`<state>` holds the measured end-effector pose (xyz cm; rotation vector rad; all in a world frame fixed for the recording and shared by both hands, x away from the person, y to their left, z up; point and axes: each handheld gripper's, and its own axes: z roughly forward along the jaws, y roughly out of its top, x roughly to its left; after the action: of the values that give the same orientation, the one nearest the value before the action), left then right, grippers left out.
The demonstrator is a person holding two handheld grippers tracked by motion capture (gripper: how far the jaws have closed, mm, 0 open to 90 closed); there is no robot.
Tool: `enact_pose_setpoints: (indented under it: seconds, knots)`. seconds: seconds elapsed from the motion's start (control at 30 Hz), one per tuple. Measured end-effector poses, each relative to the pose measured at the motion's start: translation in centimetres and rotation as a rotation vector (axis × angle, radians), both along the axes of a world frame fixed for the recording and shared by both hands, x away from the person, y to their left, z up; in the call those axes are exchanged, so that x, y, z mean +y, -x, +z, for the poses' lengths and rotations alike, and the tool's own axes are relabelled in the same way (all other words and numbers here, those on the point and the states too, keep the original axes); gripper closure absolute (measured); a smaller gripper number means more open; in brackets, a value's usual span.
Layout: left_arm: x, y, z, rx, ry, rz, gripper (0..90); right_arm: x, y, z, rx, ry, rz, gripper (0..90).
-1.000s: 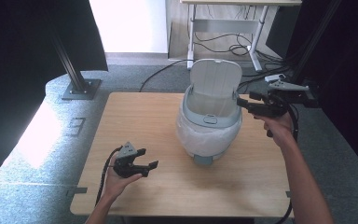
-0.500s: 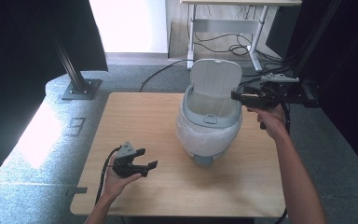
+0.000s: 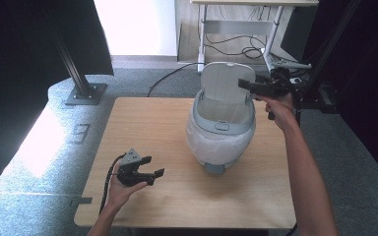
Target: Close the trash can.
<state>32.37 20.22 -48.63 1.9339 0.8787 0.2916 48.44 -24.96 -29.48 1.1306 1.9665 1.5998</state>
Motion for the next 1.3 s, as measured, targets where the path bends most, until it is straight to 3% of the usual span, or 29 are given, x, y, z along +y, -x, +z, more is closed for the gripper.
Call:
enact_pose_setpoints:
  seconds: [0.23, 0.37, 0.6, 0.83, 1.07, 1.23, 1.3]
  knots:
    - [0.3, 0.0, 0.0, 0.006, 0.006, 0.002, 23.0, 0.9, -0.2, 0.7, 0.002, 0.0, 0.034, 21.1]
    - [0.4, -0.3, -0.1, 0.017, -0.001, 0.01, 23.0, 0.7, 0.5, 0.7, 0.006, -0.012, 0.076, 21.3]
    - [0.6, -0.3, -0.2, 0.04, 0.022, 0.008, 23.0, 0.8, 2.8, -0.3, 0.041, -0.008, 0.17, 13.4]
    - [0.5, -0.1, -0.3, 0.043, 0.018, 0.006, 22.6, 1.7, 4.7, -2.2, 0.058, 0.026, 0.22, 10.8]
    - [0.4, -0.2, -0.4, 0.049, 0.02, 0.007, 22.6, 2.6, 4.6, -3.7, 0.061, 0.066, 0.169, 13.2]
    - [0.7, -0.2, -0.4, 0.05, 0.021, 0.013, 22.7, 4.0, 4.8, -3.9, 0.026, 0.168, 0.118, 13.2]
    - [0.7, -0.2, -0.5, 0.053, 0.024, 0.016, 22.7, 4.6, 5.0, -4.0, 0.0, 0.23, 0.099, 13.0]
